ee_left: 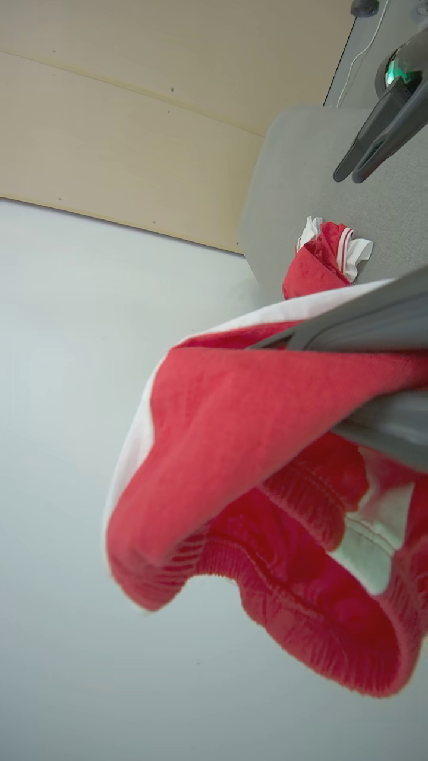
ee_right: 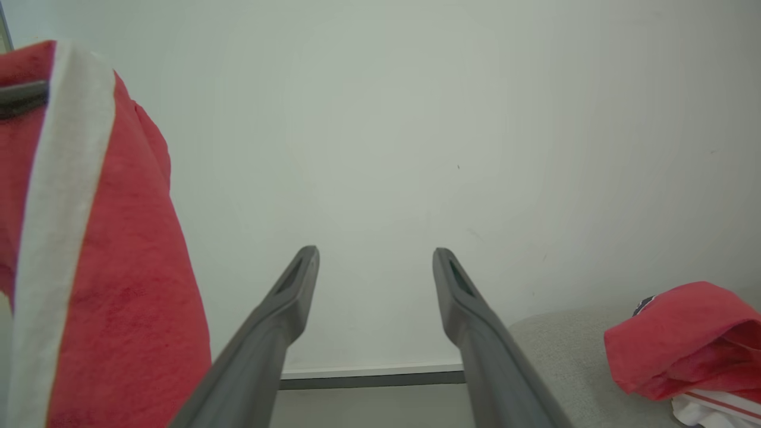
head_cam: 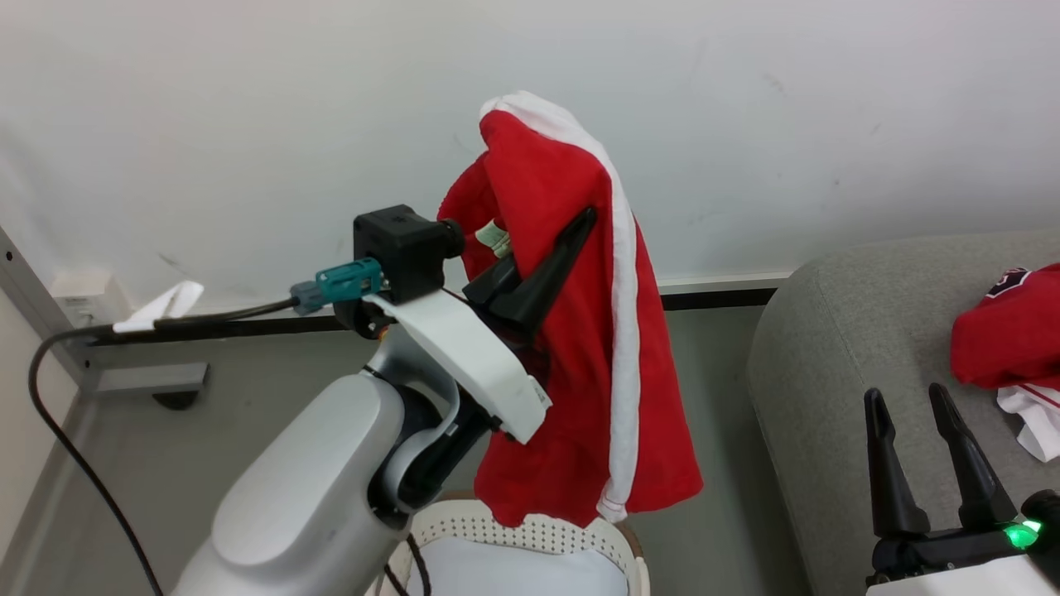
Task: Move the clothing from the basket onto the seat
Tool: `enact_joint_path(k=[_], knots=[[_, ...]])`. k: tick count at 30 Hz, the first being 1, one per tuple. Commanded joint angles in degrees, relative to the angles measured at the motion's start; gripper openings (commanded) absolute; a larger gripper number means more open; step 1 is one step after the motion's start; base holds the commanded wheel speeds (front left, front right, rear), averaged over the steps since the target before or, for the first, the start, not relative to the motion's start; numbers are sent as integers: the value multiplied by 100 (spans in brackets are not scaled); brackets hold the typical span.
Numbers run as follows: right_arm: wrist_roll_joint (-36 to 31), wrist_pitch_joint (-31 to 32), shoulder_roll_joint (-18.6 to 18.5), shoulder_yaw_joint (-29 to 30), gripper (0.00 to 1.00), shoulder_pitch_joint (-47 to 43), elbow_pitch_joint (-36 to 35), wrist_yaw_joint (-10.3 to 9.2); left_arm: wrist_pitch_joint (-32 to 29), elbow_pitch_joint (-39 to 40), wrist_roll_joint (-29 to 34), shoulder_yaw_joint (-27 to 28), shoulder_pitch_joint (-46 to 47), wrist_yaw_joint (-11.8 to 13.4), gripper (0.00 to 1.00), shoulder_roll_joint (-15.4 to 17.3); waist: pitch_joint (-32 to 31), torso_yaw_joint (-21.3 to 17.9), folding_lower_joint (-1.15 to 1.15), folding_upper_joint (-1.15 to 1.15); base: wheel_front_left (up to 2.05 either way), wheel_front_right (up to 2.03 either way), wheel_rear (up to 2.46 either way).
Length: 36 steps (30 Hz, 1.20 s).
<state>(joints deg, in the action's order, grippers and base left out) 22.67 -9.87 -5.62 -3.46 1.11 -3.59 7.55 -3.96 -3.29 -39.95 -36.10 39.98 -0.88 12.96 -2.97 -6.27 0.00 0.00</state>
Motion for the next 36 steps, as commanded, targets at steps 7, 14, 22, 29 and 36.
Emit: enact_joint_path(k=[7,14,22,29,36], knots=[[-20,95,-45,-647,100,205,-182,-13,-8,-263,22,-29,-7,9,0,47,25,-29,0,0,0,0,0],[28,328,-20,-1601,100,702,-101,-13,101,-543,77,-130,-36,-50,0,-26,23,-10,0,0,0,0,0],[322,600,136,-2167,100,1386,817,-13,211,-768,158,-517,-166,-160,0,-349,34,262,0,0,0,0,0],[223,885,224,-2155,100,1603,1761,-13,261,-779,195,-801,-215,-240,0,-584,33,545,0,0,0,0,0],[268,927,260,-2252,100,1775,2543,-13,78,-519,184,-1159,-198,-326,0,-743,27,908,0,0,0,0,0]])
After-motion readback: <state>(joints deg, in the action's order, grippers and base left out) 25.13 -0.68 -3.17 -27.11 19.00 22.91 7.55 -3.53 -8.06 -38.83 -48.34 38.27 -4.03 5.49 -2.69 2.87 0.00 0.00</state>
